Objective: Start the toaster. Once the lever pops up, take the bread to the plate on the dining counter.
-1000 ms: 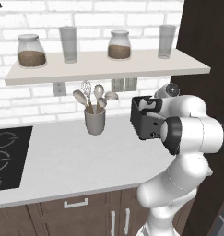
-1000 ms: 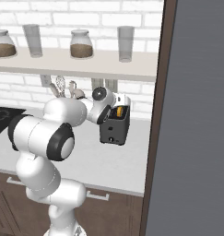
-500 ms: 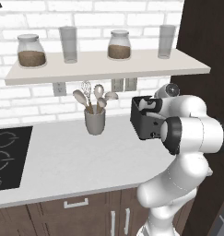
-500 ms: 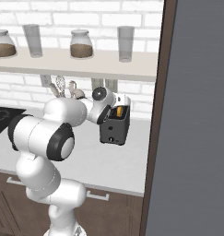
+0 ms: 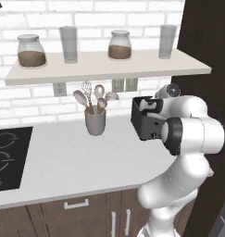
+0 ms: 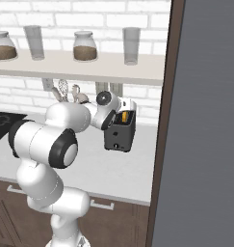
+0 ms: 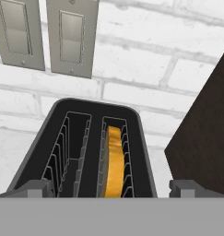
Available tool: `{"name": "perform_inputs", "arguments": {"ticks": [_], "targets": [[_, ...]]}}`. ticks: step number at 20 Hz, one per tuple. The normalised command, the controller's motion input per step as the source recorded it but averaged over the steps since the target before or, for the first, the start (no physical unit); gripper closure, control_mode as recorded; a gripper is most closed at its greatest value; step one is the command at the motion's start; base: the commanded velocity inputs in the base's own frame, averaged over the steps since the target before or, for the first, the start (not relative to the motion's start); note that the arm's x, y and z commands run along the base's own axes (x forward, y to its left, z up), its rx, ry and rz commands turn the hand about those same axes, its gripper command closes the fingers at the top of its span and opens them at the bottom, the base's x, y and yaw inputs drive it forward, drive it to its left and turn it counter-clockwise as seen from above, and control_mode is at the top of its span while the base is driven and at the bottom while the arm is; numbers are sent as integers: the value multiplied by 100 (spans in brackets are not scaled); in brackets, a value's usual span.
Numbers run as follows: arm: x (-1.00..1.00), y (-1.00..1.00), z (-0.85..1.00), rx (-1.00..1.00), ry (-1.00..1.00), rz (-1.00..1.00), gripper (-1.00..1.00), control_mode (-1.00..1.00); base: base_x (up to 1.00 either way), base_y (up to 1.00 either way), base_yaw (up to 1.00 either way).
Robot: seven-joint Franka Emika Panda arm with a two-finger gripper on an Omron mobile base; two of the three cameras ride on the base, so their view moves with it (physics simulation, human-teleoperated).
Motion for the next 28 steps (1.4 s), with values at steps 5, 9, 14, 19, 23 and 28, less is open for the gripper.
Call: {"name": "perform_inputs", "arguments": {"ticks": [5, 9, 14, 19, 23, 28], "targets": [[0, 0, 0, 0, 0, 0, -100, -100, 0, 0, 0], [0, 0, 0, 0, 0, 0, -100, -100, 0, 0, 0], [0, 0, 0, 0, 0, 0, -100, -100, 0, 0, 0], [0, 0, 0, 0, 0, 0, -100, -100, 0, 0, 0], [0, 0, 0, 0, 0, 0, -100, -100, 0, 0, 0], [0, 0, 0, 0, 0, 0, -100, -100, 0, 0, 0]]}}
